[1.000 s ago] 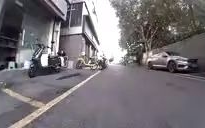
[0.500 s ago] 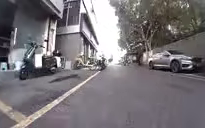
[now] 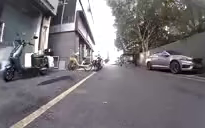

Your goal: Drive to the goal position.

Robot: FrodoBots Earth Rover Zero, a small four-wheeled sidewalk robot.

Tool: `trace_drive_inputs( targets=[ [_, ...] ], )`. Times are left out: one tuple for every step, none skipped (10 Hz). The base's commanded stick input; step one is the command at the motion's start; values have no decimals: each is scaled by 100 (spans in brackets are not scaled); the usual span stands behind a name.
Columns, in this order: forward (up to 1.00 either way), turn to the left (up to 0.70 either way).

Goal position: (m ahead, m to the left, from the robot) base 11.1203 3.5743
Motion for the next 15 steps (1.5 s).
trace_drive_inputs(
  targets=[
    [70,0],
    [70,0],
    [70,0],
    [70,0],
    [70,0],
    [70,0],
    [70,0],
    [70,0],
    [70,0],
    [70,0],
    [70,0],
    [70,0],
    [70,0],
    [70,0],
    [70,0]
  ],
)
